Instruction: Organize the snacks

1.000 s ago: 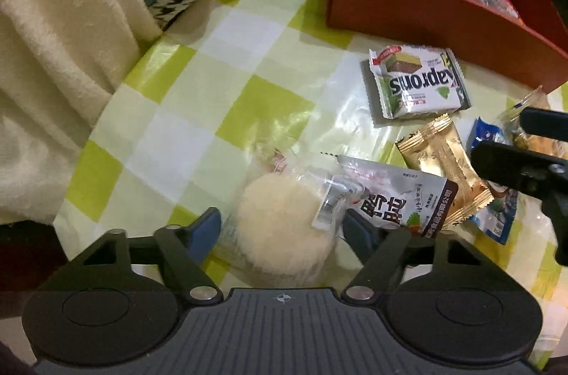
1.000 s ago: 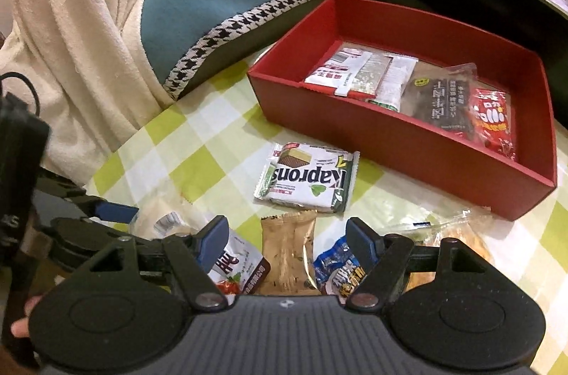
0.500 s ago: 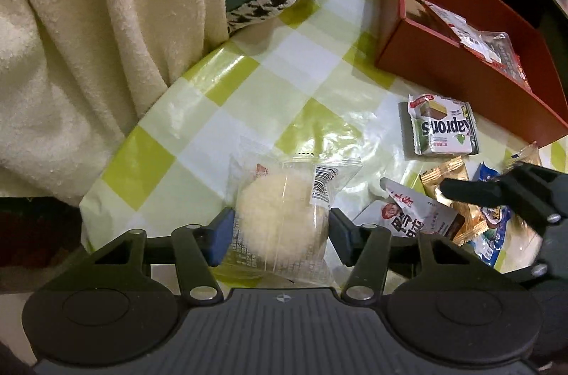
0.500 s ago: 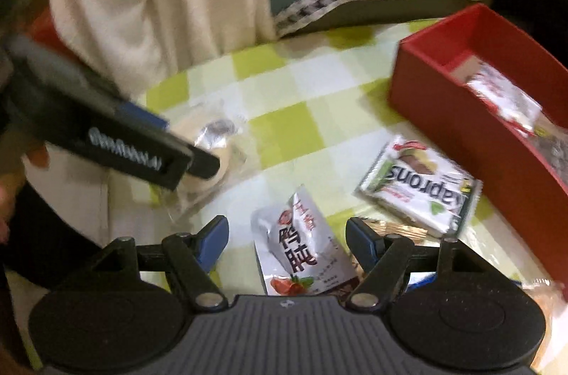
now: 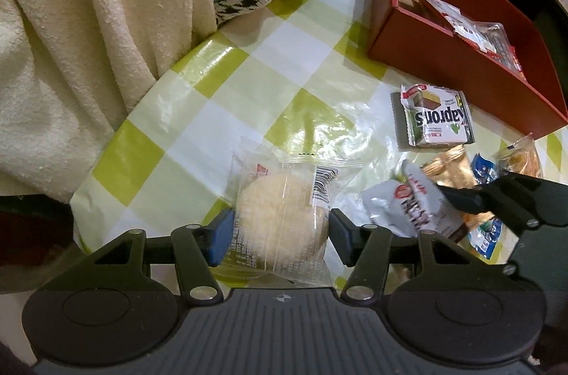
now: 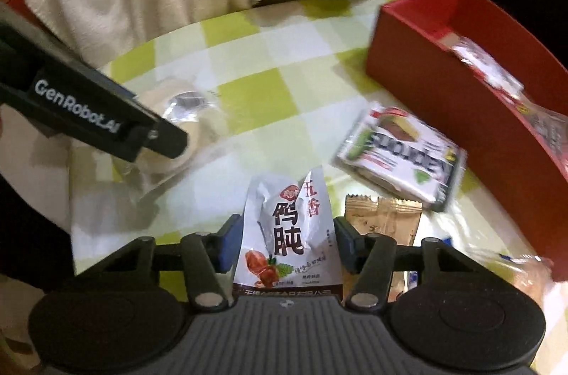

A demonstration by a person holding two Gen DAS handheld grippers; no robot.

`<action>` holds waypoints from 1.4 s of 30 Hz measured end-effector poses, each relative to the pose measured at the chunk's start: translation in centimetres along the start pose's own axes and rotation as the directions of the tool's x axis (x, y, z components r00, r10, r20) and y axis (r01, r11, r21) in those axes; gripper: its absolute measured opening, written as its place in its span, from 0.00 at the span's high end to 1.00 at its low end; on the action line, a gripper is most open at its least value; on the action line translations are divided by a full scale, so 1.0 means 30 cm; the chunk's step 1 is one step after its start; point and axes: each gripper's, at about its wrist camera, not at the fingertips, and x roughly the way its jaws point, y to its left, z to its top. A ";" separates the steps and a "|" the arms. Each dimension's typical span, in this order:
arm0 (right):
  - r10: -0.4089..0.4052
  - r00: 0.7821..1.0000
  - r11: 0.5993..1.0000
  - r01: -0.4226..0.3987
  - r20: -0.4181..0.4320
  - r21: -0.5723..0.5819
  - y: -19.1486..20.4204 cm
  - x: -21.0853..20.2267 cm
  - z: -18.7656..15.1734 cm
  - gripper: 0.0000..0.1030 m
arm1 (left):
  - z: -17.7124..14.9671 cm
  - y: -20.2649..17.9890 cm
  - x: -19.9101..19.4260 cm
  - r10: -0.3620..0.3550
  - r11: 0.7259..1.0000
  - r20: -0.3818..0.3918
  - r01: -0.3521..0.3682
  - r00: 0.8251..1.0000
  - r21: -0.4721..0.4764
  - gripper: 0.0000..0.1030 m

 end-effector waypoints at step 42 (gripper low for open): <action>-0.042 0.998 0.984 0.048 -0.042 0.172 -0.038 -0.073 -0.235 0.00 | -0.114 -0.158 0.128 0.135 0.971 -0.040 -0.124 0.990 0.207 0.25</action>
